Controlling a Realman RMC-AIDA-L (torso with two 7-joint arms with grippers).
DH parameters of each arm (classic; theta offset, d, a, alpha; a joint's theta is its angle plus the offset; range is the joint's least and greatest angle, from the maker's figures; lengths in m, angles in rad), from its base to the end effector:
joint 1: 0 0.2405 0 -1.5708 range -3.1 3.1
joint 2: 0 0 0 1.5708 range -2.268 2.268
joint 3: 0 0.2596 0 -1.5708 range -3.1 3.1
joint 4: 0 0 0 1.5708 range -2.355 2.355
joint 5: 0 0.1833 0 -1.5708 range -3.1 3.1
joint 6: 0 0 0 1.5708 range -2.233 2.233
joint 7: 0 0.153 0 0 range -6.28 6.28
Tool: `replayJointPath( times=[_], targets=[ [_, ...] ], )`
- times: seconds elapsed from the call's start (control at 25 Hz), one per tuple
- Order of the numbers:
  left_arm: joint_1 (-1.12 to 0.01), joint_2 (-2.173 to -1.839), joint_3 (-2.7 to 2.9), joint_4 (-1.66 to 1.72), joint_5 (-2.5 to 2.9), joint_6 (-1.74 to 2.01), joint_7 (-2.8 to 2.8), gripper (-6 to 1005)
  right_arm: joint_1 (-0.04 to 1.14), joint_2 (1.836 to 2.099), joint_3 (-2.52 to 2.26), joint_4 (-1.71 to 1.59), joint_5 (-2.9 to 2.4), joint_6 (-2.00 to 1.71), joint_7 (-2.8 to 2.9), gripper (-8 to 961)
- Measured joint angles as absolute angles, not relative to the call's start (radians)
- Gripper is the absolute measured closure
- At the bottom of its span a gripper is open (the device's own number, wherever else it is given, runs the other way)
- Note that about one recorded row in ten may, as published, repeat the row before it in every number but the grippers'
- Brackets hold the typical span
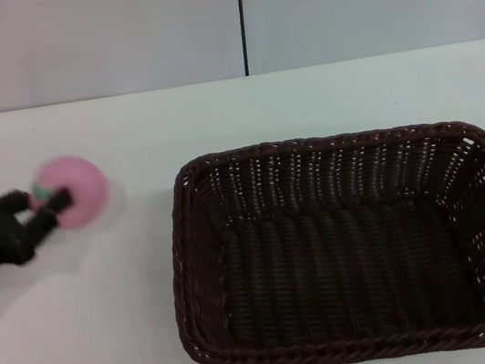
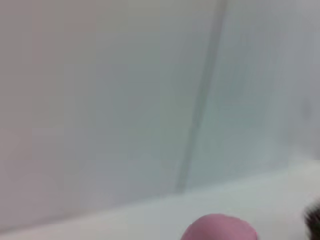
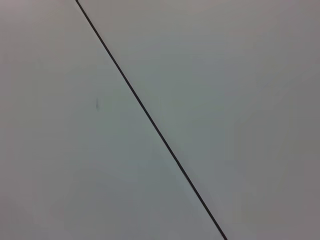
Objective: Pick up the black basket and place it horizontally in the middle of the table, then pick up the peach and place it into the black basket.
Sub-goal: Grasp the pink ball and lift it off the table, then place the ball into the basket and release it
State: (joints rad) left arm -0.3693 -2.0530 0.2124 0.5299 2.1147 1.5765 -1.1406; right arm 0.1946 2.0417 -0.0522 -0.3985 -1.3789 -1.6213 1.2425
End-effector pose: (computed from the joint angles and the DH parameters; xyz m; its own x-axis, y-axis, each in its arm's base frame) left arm -0.3278 0.2695 0.0248 0.6706 0.3356 0.6615 0.6674 -0.6621 -0.3407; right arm 0.3674 0.2301 0.1320 0.2147 0.2036 -0.9552 -0.9442 -0.2067 -0.2562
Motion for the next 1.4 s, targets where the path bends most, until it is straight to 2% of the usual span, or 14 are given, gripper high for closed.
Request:
replayJointPath(
  times=[0.24,0.48,0.6,0.88,1.32,1.4],
  targets=[
    [-0.383,-2.052,0.148,0.445,2.017,1.661,-1.14,759,0.2,2.042,-0.052,-0.389,-1.379,-1.621,1.243,408],
    [-0.501,-2.064,0.329,0.327,2.019,1.784,-1.12,803,0.213,2.042,-0.053,-0.387,-1.383,-1.621,1.243,409],
    [-0.518,-2.068,0.367,0.315,2.019,1.764,-1.122,822,0.214,2.042,-0.053,-0.384,-1.384,-1.621,1.243,409],
    [-0.529,-2.066,0.371,0.272,2.0,1.731,-1.116,727,0.215,2.042,-0.055,-0.368,-1.386,-1.615,1.243,409],
    [-0.514,-2.063,0.371,0.275,1.93,1.765,-1.115,239,0.229,2.043,-0.052,-0.349,-1.379,-1.612,1.243,408],
    [-0.506,-2.063,0.371,0.277,1.9,1.784,-1.107,220,0.23,2.043,-0.052,-0.348,-1.373,-1.611,1.243,408]
  ],
)
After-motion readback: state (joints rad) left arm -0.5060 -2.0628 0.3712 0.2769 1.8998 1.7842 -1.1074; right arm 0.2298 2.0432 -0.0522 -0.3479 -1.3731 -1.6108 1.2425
